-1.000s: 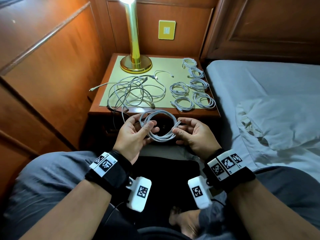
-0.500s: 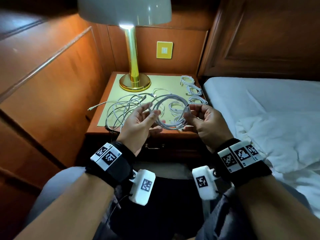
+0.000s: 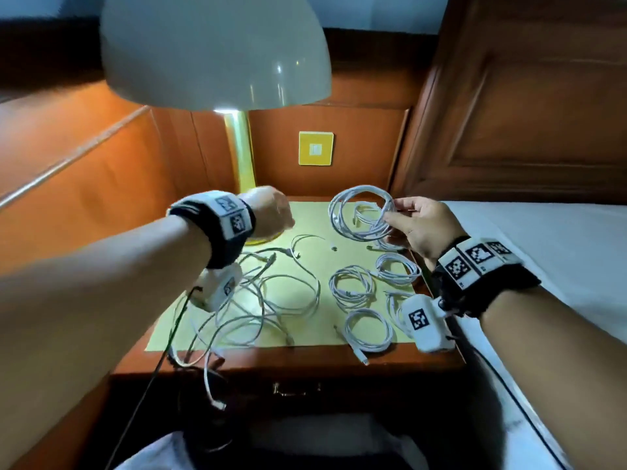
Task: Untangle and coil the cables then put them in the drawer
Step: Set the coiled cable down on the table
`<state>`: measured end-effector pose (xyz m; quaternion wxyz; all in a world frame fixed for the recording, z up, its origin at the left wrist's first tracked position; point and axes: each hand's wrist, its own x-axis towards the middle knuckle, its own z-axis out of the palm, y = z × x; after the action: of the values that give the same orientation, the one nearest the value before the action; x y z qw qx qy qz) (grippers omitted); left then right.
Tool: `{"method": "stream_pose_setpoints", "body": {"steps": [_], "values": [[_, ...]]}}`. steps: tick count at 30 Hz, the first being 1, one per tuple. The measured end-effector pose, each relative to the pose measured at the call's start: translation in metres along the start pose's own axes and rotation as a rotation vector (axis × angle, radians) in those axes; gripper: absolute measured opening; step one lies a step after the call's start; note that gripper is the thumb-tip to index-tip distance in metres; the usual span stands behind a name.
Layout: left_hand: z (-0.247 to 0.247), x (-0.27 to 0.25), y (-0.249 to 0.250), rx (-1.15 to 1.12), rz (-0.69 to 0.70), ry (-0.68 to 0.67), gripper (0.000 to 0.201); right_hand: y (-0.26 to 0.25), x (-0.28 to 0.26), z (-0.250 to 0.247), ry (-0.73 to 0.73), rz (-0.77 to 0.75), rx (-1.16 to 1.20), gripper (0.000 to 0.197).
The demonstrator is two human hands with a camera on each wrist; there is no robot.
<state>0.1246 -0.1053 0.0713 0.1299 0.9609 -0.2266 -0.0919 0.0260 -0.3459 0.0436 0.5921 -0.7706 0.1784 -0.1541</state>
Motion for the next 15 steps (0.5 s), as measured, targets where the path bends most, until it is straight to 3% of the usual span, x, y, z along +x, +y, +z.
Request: {"method": "stream_pose_setpoints", "body": {"steps": [3, 6, 9, 11, 12, 15], "values": [[0.028, 0.044, -0.009, 0.293, 0.044, -0.186, 0.026, 0.017, 0.038, 0.005, -0.008, 0.04, -0.101, 0.02], [0.052, 0.077, -0.009, 0.303, 0.064, -0.238, 0.027, 0.032, 0.066, 0.01, -0.029, 0.077, -0.196, 0.031], [0.077, 0.1, -0.009, 0.309, 0.038, -0.324, 0.021, 0.045, 0.082, 0.014, -0.062, 0.103, -0.257, 0.03], [0.09, 0.108, -0.008, 0.34, -0.008, -0.329, 0.006, 0.048, 0.086, 0.016, -0.081, 0.107, -0.317, 0.014], [0.096, 0.111, -0.008, 0.346, -0.034, -0.313, 0.008, 0.049, 0.087, 0.017, -0.084, 0.103, -0.345, 0.004], [0.094, 0.121, -0.017, 0.281, -0.112, -0.27, 0.027, 0.057, 0.094, 0.022, -0.102, 0.143, -0.351, 0.025]]}}
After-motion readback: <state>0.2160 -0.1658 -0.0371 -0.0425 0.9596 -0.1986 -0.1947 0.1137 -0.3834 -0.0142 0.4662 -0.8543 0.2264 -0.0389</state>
